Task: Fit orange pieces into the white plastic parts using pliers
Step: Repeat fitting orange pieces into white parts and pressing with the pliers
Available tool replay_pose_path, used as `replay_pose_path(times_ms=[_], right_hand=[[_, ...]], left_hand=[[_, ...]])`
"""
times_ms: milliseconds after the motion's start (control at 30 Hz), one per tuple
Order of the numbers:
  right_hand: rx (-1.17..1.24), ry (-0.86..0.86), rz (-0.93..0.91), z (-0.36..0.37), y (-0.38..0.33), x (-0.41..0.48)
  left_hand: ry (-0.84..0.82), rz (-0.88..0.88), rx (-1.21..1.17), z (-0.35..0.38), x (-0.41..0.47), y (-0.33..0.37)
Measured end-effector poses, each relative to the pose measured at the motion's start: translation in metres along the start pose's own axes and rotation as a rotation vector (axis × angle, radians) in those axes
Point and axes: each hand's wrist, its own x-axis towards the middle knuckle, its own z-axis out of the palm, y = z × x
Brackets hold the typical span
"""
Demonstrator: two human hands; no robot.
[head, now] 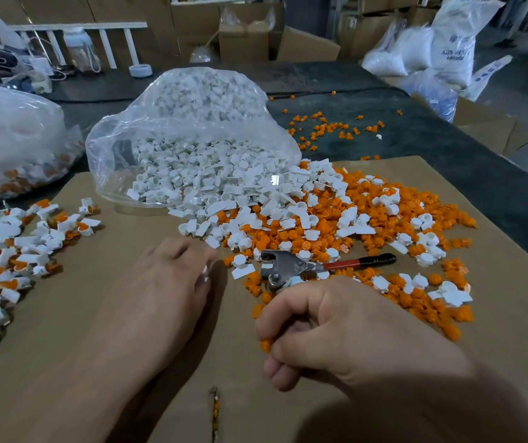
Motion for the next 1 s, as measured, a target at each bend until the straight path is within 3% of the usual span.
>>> replay_pose_path(times_ms=[200,467,533,633,700,833,1000], right_hand=[[-0.152,0.091,-0.061,0.004,0.002,0.004],[0.108,0.159,-0.278,-0.002,0.011,0.006],[0.150,0.175,-0.324,-0.004,0.010,0.006],[0.245,0.182,-0.383,-0.007,0.010,0.005],[0.300,0.183,-0.412,-0.007,0.008,0.004],[0.242,0.231,-0.452,-0.001,0.007,0.004],[0.109,0.301,-0.449,0.008,0.008,0.003]], left_hand=[[-0.156,0.069,-0.170,-0.014,-0.014,0.019],[-0.130,-0.014,-0.297,-0.015,-0.017,0.030],[-0.137,-0.144,-0.530,-0.015,-0.017,0.033],[-0.221,-0.375,-1.256,-0.013,-0.017,0.043],[-0.275,-0.417,-1.578,-0.010,-0.017,0.048],[-0.306,-0.434,-1.775,-0.011,-0.012,0.048],[-0.291,-0.456,-1.777,-0.012,-0.012,0.049]])
